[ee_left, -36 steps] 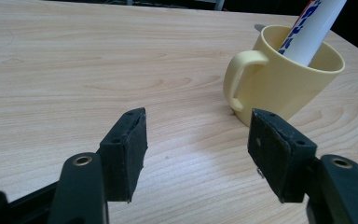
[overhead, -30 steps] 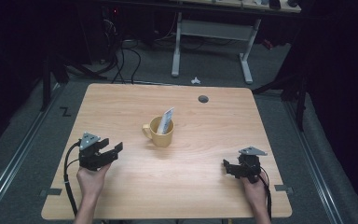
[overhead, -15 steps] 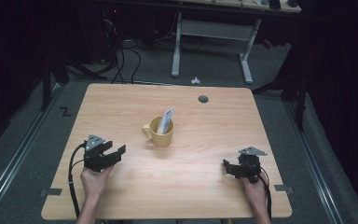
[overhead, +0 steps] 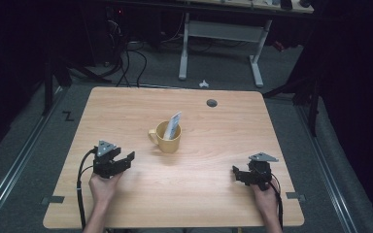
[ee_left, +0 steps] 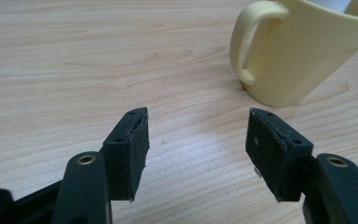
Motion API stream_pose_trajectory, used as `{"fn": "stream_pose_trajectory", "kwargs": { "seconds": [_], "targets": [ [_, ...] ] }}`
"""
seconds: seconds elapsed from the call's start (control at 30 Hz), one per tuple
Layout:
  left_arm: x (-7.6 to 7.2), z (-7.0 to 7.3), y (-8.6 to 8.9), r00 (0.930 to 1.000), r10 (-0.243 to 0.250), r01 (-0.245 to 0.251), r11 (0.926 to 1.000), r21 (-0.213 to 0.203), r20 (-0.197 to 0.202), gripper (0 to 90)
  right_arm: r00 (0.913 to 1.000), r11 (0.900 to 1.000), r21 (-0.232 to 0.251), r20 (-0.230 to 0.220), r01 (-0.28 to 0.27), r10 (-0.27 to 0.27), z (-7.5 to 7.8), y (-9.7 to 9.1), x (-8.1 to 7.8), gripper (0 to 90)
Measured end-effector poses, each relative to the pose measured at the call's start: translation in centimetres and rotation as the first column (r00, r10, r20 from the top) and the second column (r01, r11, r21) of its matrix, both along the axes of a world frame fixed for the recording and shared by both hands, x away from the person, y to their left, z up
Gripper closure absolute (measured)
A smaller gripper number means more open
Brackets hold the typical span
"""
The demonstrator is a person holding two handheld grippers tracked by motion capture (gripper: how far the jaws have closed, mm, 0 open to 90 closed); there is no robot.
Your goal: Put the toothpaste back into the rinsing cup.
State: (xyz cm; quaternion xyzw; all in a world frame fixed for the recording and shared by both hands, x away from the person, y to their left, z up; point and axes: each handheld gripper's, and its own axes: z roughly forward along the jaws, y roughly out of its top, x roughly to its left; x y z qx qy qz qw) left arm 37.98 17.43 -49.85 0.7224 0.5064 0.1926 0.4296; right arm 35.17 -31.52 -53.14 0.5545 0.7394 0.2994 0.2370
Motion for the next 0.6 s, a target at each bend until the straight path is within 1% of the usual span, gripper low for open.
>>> {"fn": "stream_pose_trajectory", "kwargs": {
  "seconds": [0.13,0.23,0.33,0.4,0.43,0.47,0.5,0.6],
  "targets": [
    [0.1,-0.4,-0.1,1.0000,0.005,-0.005,1.0000,-0.008,-0.002,41.7,1.0000,1.0000,-0.002,0.002,-0.003,0.003,0.0,0.0,0.0,15.4],
    [0.4,-0.9,-0.3,0.9999,0.003,-0.003,1.0000,-0.002,-0.015,41.8,1.0000,1.0000,-0.002,0.002,-0.003,0.003,0.0,0.0,0.0,15.3],
    [0.5,-1.1,-0.4,0.9998,0.004,-0.004,1.0000,0.005,-0.020,41.8,1.0000,1.0000,-0.002,0.002,-0.003,0.003,0.0,0.0,0.0,15.3],
    [0.6,-1.4,-0.6,0.9997,0.006,-0.006,0.9999,0.015,-0.025,41.8,1.0000,1.0000,-0.002,0.002,-0.003,0.003,0.0,0.0,0.0,15.4],
    [0.7,-1.6,-0.8,0.9995,0.007,-0.006,0.9996,0.028,-0.032,41.6,1.0000,1.0000,-0.001,0.001,-0.001,0.001,0.0,0.0,0.0,15.3],
    [0.7,-1.6,-0.8,0.9995,0.007,-0.006,0.9996,0.028,-0.032,41.4,1.0000,1.0000,-0.001,0.001,-0.001,0.001,0.0,0.0,0.0,15.3],
    [0.7,-1.8,-1.0,0.9994,0.006,-0.004,0.9985,0.054,-0.034,41.2,1.0000,1.0000,-0.002,0.002,-0.003,0.003,0.0,0.0,0.0,15.4],
    [0.8,-1.9,-1.3,0.9991,0.002,0.000,0.9981,0.062,-0.042,39.4,1.0000,1.0000,-0.002,0.002,-0.003,0.003,0.0,0.0,0.0,15.3]
  ]
}}
